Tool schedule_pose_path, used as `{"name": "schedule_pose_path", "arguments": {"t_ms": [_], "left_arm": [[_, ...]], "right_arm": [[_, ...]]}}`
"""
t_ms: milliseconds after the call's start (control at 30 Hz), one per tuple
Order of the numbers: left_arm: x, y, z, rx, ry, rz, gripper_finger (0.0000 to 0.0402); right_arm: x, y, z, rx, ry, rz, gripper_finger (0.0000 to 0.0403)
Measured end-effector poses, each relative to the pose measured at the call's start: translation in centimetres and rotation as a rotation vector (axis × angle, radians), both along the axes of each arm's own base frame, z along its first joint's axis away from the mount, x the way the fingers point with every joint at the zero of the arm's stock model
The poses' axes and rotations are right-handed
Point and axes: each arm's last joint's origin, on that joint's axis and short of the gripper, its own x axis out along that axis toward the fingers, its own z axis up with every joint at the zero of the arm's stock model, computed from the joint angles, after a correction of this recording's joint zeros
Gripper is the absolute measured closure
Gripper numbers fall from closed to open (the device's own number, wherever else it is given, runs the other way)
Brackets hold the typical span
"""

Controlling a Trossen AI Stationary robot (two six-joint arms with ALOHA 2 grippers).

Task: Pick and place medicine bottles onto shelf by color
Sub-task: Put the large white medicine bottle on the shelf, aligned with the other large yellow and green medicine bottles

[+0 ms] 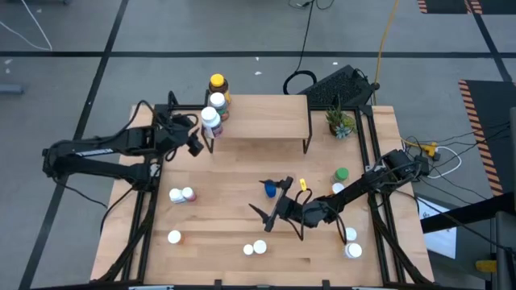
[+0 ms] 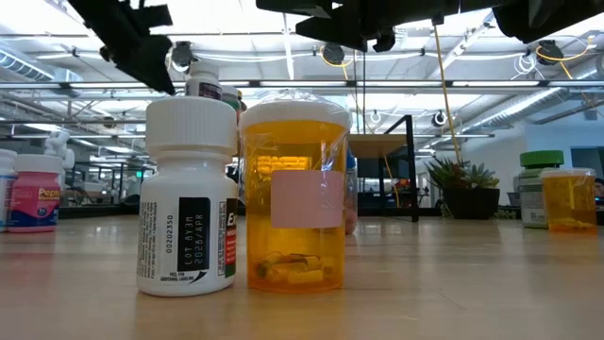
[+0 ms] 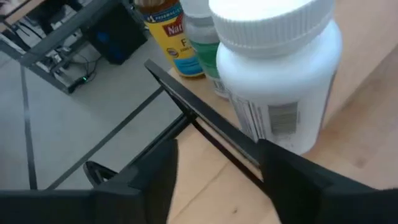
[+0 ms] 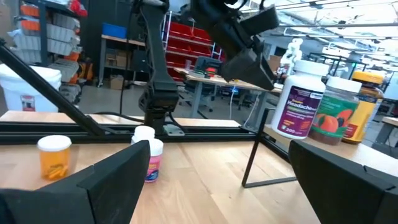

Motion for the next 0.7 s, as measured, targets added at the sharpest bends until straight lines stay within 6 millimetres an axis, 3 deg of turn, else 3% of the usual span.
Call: {"name": "schedule_pose_path", "arguments": {"t_ms": [233,700], "left_arm": [[0.8,0.6,-1.0,0.028,-0.018,-0.012,0.0249],[2.7,1.6,-1.9,0.03,0.0,-0.013,0.0257]], "right_arm": [[0.0,-0.1,0.0,-0.002,0.001,-0.002,0.0023],[0.0,-0.1,-0.1,-0.007,0.009,-0.002,0.0023]]}}
